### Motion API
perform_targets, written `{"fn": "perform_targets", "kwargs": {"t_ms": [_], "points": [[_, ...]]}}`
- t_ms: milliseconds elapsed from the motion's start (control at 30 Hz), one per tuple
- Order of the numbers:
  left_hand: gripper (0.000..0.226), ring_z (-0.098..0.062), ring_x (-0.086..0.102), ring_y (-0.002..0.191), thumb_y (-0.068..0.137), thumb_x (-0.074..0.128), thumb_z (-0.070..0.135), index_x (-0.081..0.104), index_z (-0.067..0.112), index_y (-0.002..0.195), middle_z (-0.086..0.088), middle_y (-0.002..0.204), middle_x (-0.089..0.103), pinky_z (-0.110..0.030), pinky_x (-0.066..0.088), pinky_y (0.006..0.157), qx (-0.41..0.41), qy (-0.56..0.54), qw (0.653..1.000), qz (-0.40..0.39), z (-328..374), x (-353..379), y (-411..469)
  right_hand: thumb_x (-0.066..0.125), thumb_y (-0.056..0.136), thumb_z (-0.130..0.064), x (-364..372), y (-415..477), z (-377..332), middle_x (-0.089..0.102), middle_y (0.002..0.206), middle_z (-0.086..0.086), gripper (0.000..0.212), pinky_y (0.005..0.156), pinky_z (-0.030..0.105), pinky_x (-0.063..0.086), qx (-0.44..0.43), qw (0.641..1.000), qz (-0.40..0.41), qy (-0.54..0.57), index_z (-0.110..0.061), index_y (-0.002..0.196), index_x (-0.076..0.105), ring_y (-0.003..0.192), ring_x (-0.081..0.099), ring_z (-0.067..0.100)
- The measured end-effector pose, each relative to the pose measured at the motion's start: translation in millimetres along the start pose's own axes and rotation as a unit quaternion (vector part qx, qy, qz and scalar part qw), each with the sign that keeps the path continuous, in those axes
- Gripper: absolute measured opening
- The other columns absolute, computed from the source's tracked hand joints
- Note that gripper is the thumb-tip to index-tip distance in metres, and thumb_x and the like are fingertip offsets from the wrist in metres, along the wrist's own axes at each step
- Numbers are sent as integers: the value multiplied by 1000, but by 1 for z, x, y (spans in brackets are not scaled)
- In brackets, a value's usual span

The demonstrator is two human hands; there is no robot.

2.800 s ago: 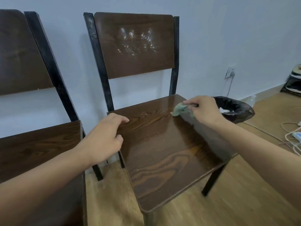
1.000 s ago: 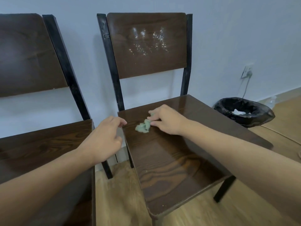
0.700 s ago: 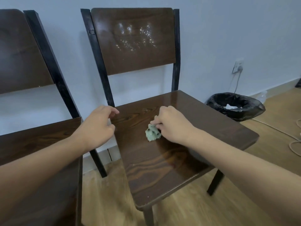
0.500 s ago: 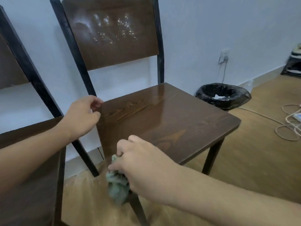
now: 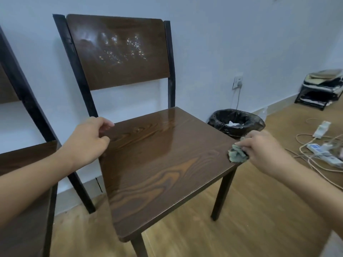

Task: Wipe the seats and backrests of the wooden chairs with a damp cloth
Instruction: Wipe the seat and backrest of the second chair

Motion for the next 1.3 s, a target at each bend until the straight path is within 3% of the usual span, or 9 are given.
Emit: {"fn": "perform_targets", "kwargs": {"t_ms": [133,233,367,500,667,867,1033,1200,1300], "points": [[41,-18,59,111,97,57,1,60,13,136,-5,127,59,-17,44,80,-19,5,1000,5,-9,-1,12,60,88,2,-16,31,22,70,80,15,23,74,42,54,58,997,58,0,-7,82,80,78,60,34],[41,-27,62,119,96,57,2,60,11,137,-8,127,63,-27,46,92,-44,8,999,24,-19,-5,32,59,90,1,-24,61,-6,74,92,14,26,78,40,53,35,992,104,62,-11,96,82,90,64,39],[51,-29,64,109,97,60,3,48,8,145,-14,124,60,-31,54,82,-98,-78,985,120,-25,-34,67,58,94,0,-21,118,-37,78,95,14,27,72,21,45,31,975,114,188,-9,105,81,90,70,33],[70,-34,38,146,103,56,23,21,7,161,-14,166,25,-45,38,114,-158,-153,945,243,-23,-80,100,56,95,1,-35,185,-62,77,106,12,29,50,-4,39,82,921,166,342,-8,110,78,82,66,19],[51,-29,51,138,109,43,33,39,13,156,-6,152,52,-40,42,109,-170,-234,938,191,-33,-85,143,61,93,-4,-85,269,-132,71,111,11,23,86,26,54,84,851,308,416,-11,106,80,94,66,20],[57,-27,67,122,98,61,46,56,14,145,-11,133,69,-49,55,105,-178,-263,931,178,-79,-86,159,69,91,-5,-98,292,-262,60,110,9,17,78,22,53,18,839,379,390,-9,106,73,104,54,21],[63,-24,69,119,90,63,55,61,18,140,-7,127,72,-49,57,102,-161,-291,928,167,-87,-84,162,75,79,4,-52,255,-315,65,102,13,28,69,35,59,-307,872,324,201,-4,106,74,100,57,28],[58,-24,67,122,95,63,48,59,17,144,-5,130,71,-48,55,106,-156,-304,925,165,-81,-85,159,55,100,-14,-118,321,-235,58,112,10,24,88,23,48,48,825,400,397,-9,118,70,88,43,5],[54,-22,68,120,100,63,38,56,13,147,-5,128,71,-46,56,105,-156,-329,917,162,-79,-86,158,65,93,-7,-121,297,-322,61,111,16,21,85,36,57,-127,837,393,359,-5,113,72,99,58,21]]}}
Point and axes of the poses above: each hand's wrist, its own y-axis towards the middle knuckle, its own x-axis out of the palm, z = x × y, the point moved 8 cm from there along y, towards the middle knuckle
